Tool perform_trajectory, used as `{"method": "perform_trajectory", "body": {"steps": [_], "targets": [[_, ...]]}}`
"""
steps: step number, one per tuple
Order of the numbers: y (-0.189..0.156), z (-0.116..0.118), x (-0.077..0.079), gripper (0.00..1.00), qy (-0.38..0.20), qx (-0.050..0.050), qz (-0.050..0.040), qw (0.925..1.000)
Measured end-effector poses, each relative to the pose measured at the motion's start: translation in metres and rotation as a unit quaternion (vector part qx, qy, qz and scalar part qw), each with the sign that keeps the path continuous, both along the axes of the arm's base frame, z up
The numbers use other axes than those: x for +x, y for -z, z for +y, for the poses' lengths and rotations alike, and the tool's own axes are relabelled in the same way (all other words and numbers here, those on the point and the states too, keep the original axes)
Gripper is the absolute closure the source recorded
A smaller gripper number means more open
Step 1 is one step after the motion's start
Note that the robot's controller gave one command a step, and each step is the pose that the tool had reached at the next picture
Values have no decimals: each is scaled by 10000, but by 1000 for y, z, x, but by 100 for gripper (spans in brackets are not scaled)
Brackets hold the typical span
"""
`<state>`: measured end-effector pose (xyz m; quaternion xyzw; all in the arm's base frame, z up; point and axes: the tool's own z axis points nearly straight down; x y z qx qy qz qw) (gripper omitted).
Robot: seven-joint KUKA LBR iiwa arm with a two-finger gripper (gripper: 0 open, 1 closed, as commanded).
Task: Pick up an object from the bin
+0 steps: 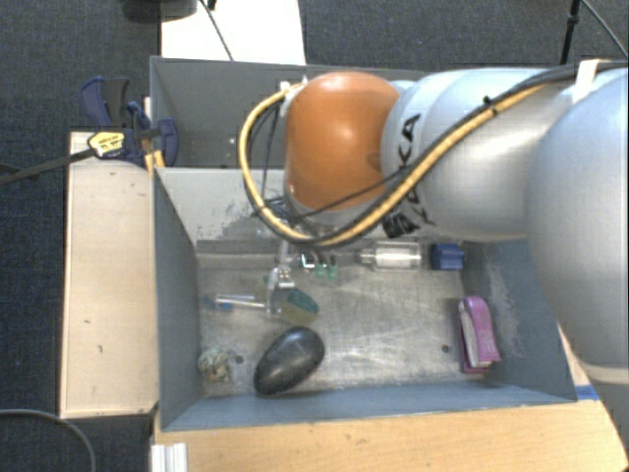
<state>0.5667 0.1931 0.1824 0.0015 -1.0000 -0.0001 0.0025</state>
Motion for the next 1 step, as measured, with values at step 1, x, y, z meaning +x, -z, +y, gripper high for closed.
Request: {"method": "perform_trajectory", "body": {"steps": [1], "targets": [[115,61,3,0,142,9,-23,9999]]}}
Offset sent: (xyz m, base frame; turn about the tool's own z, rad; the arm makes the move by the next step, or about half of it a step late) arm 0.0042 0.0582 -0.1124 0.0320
